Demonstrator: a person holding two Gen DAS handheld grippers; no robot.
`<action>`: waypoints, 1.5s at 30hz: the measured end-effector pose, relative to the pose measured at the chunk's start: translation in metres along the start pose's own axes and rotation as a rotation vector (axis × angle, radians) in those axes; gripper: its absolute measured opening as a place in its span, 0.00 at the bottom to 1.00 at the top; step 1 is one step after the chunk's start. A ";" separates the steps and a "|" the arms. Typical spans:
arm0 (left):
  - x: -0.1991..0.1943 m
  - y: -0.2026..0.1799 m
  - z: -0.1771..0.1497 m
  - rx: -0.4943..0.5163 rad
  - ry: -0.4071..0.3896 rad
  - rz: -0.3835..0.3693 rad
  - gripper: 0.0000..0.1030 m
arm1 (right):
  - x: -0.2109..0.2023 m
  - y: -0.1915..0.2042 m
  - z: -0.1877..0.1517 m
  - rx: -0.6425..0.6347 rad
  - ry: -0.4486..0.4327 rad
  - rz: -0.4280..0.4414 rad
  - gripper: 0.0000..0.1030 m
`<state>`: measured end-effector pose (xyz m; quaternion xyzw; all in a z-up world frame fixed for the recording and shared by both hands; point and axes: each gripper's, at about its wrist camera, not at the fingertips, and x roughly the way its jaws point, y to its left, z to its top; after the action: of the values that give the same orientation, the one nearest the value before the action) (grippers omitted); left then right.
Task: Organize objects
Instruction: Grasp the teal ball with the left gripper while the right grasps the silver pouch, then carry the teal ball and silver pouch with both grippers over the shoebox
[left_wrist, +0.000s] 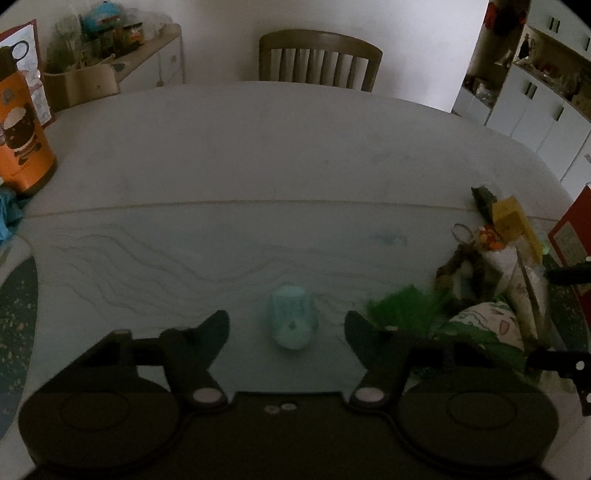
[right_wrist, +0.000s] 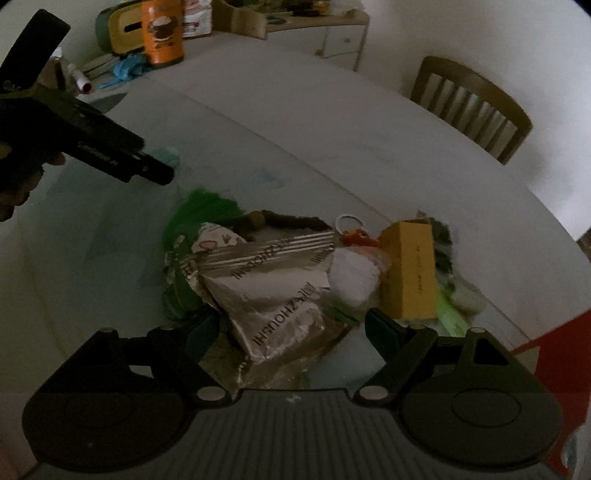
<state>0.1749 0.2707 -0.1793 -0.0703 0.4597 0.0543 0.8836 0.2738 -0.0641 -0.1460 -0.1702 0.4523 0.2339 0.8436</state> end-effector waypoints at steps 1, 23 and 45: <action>0.000 0.000 0.000 0.004 -0.004 0.000 0.57 | 0.001 0.000 0.001 -0.005 0.000 0.005 0.83; 0.004 0.001 -0.003 -0.011 -0.018 -0.008 0.28 | 0.005 0.001 0.001 0.038 0.008 0.017 0.54; -0.043 -0.032 0.003 -0.078 -0.031 -0.126 0.28 | -0.082 -0.014 -0.034 0.382 -0.021 -0.094 0.51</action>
<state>0.1581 0.2382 -0.1400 -0.1324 0.4382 0.0175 0.8889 0.2189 -0.1121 -0.0936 -0.0253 0.4713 0.1059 0.8752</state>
